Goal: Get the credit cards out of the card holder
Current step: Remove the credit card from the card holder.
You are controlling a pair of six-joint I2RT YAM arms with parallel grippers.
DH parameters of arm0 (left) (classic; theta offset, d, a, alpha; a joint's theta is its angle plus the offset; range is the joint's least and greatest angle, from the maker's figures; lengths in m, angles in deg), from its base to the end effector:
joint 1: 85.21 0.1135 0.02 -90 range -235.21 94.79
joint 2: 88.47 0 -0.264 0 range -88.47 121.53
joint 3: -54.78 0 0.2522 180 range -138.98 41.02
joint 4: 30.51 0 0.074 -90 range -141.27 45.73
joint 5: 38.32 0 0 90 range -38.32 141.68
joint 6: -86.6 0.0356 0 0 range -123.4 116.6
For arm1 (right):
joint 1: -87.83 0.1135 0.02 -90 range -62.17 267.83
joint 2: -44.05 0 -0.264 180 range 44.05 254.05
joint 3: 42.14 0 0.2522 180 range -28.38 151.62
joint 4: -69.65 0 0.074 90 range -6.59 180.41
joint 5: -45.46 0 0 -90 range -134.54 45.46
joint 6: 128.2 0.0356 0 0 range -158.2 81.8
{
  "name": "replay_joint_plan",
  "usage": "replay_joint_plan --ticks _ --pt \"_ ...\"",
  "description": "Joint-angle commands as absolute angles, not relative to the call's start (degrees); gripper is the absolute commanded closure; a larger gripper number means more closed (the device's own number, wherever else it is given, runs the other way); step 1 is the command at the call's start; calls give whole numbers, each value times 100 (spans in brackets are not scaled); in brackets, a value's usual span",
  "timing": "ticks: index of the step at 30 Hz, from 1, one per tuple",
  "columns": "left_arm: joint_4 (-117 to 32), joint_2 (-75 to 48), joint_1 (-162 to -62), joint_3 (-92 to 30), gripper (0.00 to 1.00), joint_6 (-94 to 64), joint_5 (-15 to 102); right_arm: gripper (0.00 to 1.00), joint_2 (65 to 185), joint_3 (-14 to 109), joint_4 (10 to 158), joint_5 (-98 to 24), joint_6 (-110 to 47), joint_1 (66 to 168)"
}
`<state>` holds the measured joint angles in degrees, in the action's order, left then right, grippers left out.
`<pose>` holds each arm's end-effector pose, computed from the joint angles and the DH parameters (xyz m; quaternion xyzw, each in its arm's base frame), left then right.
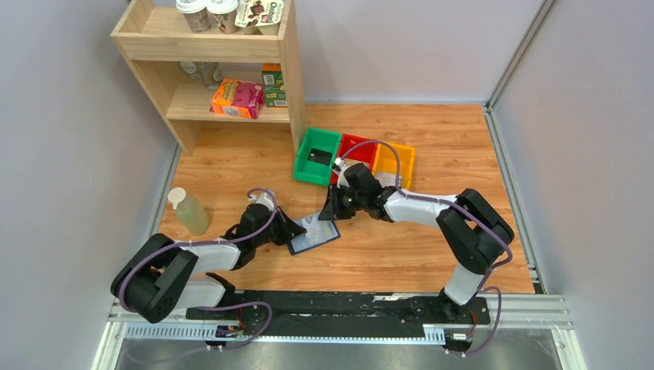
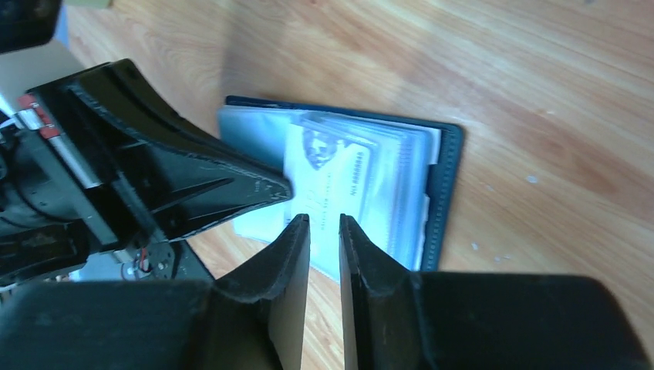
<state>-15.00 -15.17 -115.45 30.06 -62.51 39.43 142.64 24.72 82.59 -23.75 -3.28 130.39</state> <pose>0.1708 -0.1083 0.1179 -0.1686 0.8592 -0.3999 0.2710 0.2494 0.2462 0.1665 -0.1298 0.9010 0.3671 0.1914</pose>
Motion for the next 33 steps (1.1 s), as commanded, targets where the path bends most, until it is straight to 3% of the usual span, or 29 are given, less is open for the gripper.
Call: replay_joint_plan --ticks 1,9,19,33 --pt "-1580 -1552 -11527 2890 100 -6158 4008 80 14362 2673 7709 -1914 -138 13089" --pt "-1553 -1526 -11518 2907 100 -6246 4078 91 14819 2436 7612 -2029 -137 13063" --pt "-1562 -1543 -11518 3065 100 -6465 4245 99 14969 2172 7866 -2353 -269 12940" --pt "-1896 -1956 -11518 3302 100 -6606 4377 100 15154 2181 8165 -2512 -471 12887"
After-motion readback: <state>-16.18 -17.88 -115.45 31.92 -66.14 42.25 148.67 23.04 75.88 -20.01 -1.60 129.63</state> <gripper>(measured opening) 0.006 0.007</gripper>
